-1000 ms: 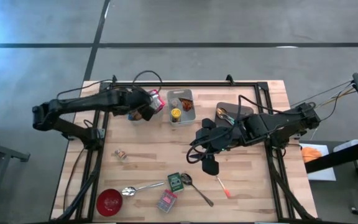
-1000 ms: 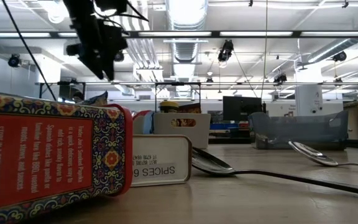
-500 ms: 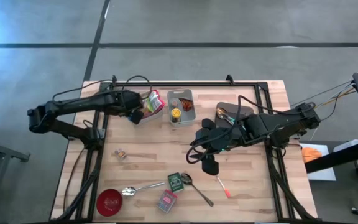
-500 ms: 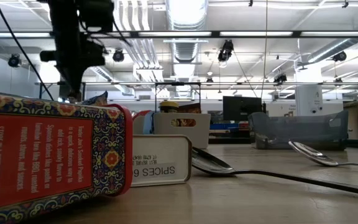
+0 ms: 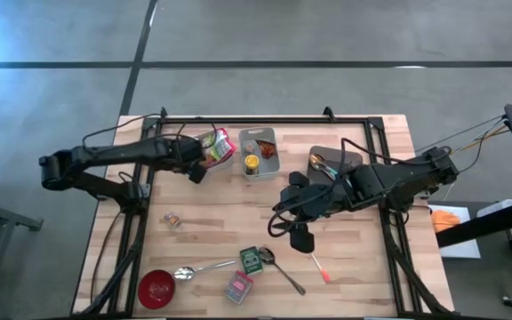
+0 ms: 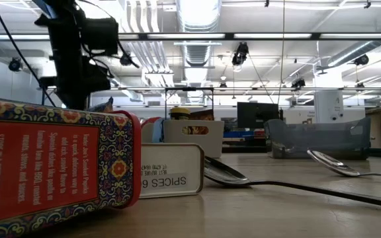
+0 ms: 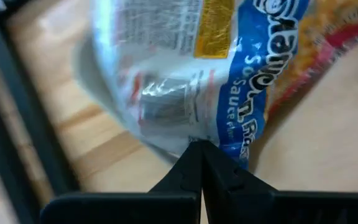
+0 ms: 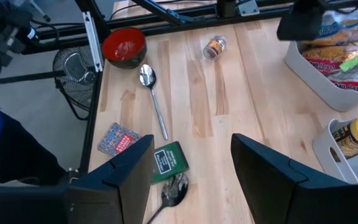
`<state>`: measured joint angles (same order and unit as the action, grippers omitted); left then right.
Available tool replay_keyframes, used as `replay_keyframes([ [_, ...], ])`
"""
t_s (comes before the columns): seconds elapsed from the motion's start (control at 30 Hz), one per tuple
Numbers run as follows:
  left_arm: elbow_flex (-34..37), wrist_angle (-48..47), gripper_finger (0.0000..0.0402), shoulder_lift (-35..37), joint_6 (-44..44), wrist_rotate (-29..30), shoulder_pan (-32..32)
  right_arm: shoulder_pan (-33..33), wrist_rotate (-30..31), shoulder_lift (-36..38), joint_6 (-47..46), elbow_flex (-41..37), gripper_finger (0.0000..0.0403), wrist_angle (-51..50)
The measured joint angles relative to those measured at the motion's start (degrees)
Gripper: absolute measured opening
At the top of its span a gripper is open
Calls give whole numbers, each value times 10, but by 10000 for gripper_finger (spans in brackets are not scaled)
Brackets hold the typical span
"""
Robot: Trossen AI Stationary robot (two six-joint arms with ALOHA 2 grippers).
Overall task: Pick & Place Food Item
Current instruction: Put the blue noodle pack into the left gray bin
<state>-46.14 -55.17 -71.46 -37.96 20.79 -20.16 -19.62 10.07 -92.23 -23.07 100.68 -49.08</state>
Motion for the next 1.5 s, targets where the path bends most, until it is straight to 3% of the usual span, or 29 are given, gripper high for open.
replay_keyframes([
  [0.2,34,42,0,0,0,-16,-1,0,0,0,1,0,212,0],
  [0.53,30,39,4,1,5,-56,-1,0,0,0,1,0,212,0],
  [0.8,-46,-39,76,1,37,-68,-2,0,0,0,-10,0,212,0],
  [0.93,-92,-75,106,1,48,-29,-2,0,0,0,-10,0,212,0],
  [1.07,-106,-74,111,1,60,5,-5,0,0,0,-10,0,212,0],
  [1.5,-18,-9,112,-3,71,23,-10,0,0,0,-10,0,212,1],
])
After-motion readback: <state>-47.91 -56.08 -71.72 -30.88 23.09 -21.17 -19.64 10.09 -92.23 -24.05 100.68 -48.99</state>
